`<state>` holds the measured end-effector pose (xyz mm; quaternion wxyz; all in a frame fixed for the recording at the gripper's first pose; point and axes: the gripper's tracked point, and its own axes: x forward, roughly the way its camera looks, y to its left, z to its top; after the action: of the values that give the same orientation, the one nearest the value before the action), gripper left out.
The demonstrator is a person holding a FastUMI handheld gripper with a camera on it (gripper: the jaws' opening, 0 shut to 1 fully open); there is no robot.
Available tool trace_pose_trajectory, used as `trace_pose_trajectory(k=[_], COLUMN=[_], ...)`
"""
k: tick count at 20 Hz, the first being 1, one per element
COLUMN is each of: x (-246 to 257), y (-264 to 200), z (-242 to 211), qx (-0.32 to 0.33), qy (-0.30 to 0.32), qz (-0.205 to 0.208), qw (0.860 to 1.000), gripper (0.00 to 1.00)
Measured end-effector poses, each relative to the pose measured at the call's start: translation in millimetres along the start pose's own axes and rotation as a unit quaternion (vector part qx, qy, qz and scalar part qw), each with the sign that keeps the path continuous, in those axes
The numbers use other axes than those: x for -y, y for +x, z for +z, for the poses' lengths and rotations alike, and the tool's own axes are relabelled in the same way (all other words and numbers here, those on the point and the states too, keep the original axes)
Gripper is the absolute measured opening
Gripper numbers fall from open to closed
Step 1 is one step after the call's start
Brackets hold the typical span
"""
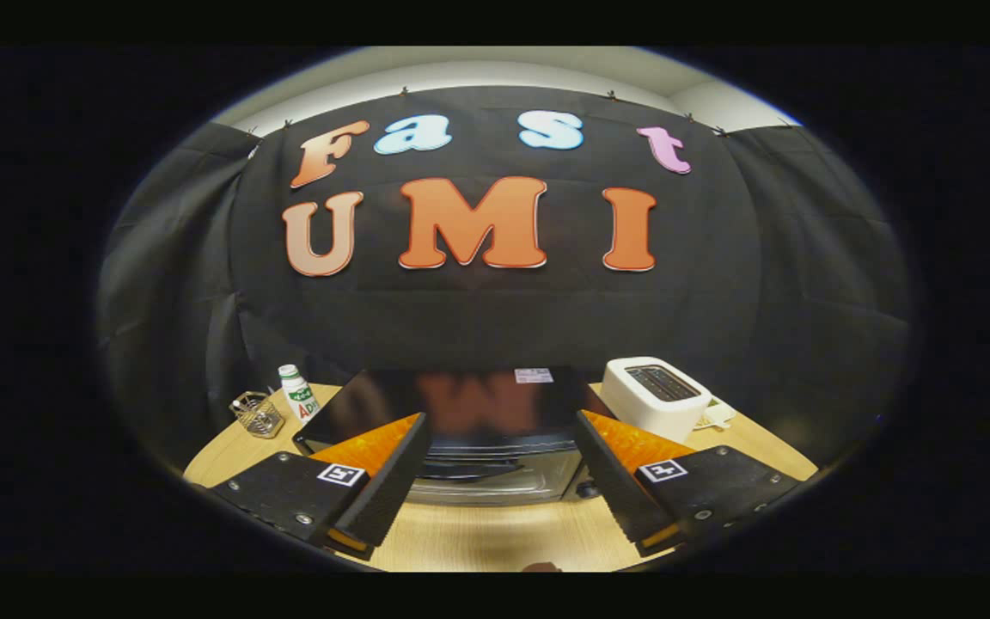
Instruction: Open the toaster oven, put the food inside, and close the toaster oven door.
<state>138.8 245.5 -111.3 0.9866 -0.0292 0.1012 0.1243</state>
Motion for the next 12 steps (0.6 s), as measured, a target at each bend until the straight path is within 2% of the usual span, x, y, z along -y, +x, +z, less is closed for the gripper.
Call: trace_pose_trajectory(k=[6, 12], x=[-34.5, -41.0], y=[32.8, 52.8], z=[-23.9, -38.1], qx=[-0.034, -0.059], qy=[-0.008, -0.019], qz=[0.019, 0.016], qw=[0.999, 0.998], gripper=[1.00, 1.00])
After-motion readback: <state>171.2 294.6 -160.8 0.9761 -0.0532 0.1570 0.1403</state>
